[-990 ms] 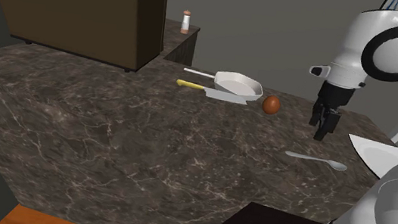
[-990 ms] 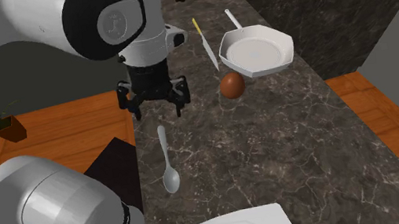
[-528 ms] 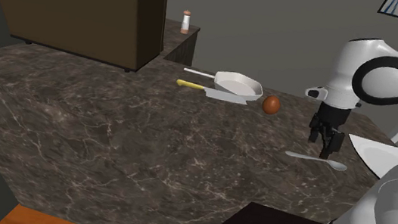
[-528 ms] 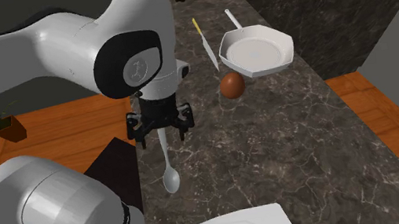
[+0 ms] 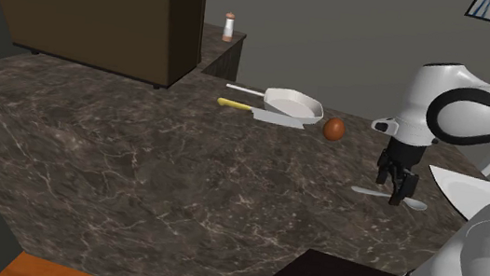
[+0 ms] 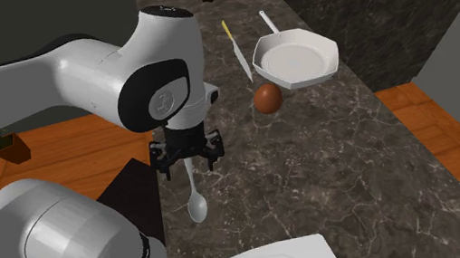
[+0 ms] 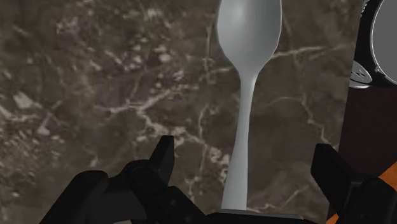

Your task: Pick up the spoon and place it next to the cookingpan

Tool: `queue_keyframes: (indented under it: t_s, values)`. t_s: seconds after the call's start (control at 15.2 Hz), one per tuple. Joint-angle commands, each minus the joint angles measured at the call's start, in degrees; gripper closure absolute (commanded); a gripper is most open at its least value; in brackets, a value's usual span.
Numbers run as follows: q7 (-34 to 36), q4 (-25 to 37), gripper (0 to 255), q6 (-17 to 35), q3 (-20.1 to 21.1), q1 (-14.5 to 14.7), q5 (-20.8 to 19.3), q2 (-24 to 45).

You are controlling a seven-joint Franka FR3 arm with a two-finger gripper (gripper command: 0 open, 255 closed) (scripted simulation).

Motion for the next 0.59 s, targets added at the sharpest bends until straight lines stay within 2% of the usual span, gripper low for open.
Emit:
queue_keyframes:
  t_s: [0.0, 0.2, 0.26, 0.53]
  values:
    - [0.02, -0.12, 0, 0.1, -0.01, -0.01, -0.02, -0.03]
    - [0.02, -0.11, 0, 0.09, -0.01, -0.01, -0.02, -0.02]
    - [0.02, -0.11, 255, 0.09, -0.01, -0.01, -0.02, -0.02]
    - [-0.01, -0.18, 255, 0.12, -0.05, -0.07, -0.07, -0.06]
